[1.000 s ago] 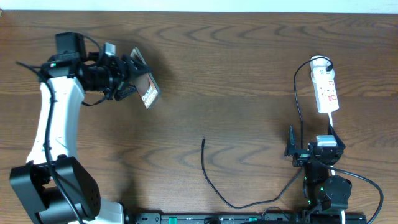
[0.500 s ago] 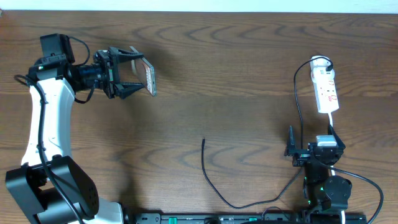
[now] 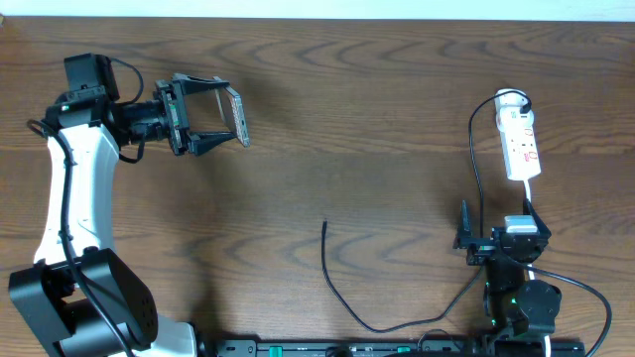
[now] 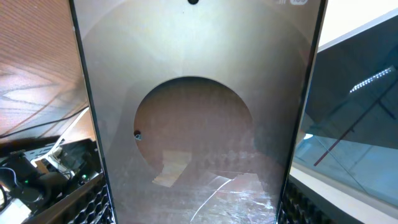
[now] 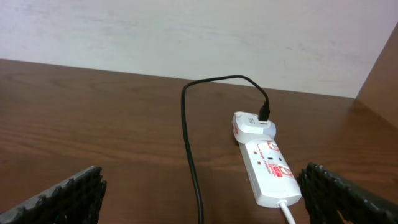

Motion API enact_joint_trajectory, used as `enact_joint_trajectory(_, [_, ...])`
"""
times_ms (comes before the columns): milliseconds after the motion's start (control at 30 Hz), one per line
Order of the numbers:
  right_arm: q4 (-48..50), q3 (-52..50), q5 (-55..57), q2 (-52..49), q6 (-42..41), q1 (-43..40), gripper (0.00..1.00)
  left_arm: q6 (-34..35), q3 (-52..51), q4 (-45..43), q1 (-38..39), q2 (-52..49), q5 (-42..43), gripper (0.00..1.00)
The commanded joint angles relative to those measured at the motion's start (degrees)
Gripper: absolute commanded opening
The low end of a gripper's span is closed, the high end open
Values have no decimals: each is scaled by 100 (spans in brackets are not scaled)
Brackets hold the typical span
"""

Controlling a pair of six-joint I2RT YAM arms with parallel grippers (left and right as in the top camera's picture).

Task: Plug charger to phone and switch on socket
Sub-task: 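Lift the phone and rotate it upright with the left gripper, then move the right gripper toward the phone held by the left gripper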

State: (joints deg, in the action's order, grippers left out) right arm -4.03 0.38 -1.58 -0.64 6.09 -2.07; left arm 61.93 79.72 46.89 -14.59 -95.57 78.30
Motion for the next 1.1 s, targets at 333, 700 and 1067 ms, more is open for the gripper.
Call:
enact_joint_trajectory(333, [-2,-7,17,33,22,39,99,48,179,-9,-31,162,328,7])
enact_joint_trajectory(700, [767,-7,-332,33,-328,42,99,26,179,-7,-28,162,160,8])
enact_joint_trajectory(1067, [1180,1561,-1655,-1272,-1805,39,99,35,179,-70,-28,162,-793,7])
